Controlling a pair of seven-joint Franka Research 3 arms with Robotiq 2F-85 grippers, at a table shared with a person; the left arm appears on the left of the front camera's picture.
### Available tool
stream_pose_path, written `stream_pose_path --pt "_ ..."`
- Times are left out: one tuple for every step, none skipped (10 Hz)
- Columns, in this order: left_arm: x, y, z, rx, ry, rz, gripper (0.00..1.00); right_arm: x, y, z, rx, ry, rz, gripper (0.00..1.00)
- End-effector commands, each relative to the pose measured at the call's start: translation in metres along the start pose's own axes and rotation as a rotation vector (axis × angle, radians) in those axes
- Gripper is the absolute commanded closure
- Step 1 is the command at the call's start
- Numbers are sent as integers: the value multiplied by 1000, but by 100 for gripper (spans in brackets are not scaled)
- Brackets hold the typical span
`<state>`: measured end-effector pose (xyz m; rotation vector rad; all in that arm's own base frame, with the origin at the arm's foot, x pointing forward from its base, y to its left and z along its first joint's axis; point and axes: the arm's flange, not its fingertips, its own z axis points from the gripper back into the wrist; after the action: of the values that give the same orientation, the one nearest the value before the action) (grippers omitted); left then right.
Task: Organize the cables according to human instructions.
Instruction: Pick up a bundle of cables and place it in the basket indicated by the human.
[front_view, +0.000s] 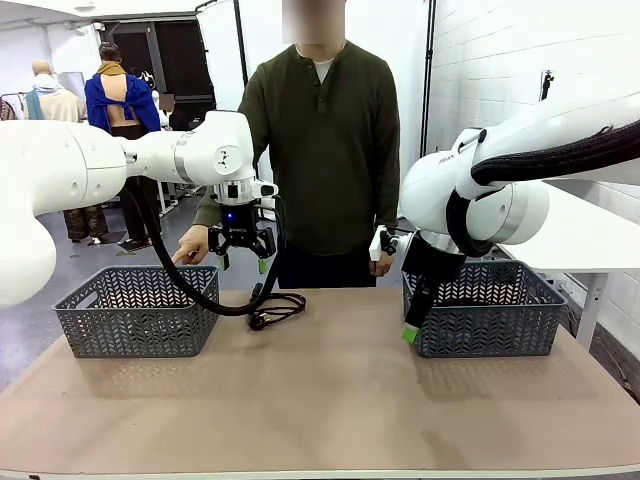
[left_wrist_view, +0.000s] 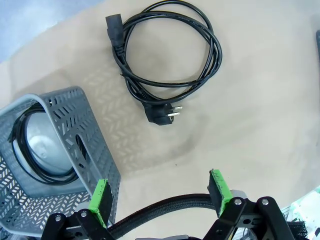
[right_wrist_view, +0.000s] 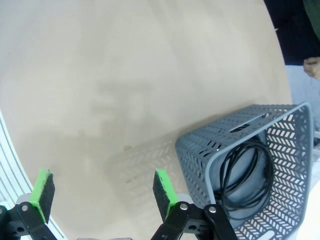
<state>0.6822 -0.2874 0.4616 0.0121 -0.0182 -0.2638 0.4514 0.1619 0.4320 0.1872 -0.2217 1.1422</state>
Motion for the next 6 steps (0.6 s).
stream_pose_path --pt "1 0 1 0 -8 0 0 0 0 0 5 5 6 0" --pt "1 0 1 0 -8 0 0 0 0 0 5 5 6 0" --pt "1 0 1 0 -8 0 0 0 0 0 5 5 6 0" --pt "0 0 0 0 0 0 0 0 0 0 5 5 6 0" --pt "3 0 -5 -1 2 22 0 0 0 0 5 5 6 0" --pt "3 0 -9 -4 1 62 0 0 0 0 5 5 6 0"
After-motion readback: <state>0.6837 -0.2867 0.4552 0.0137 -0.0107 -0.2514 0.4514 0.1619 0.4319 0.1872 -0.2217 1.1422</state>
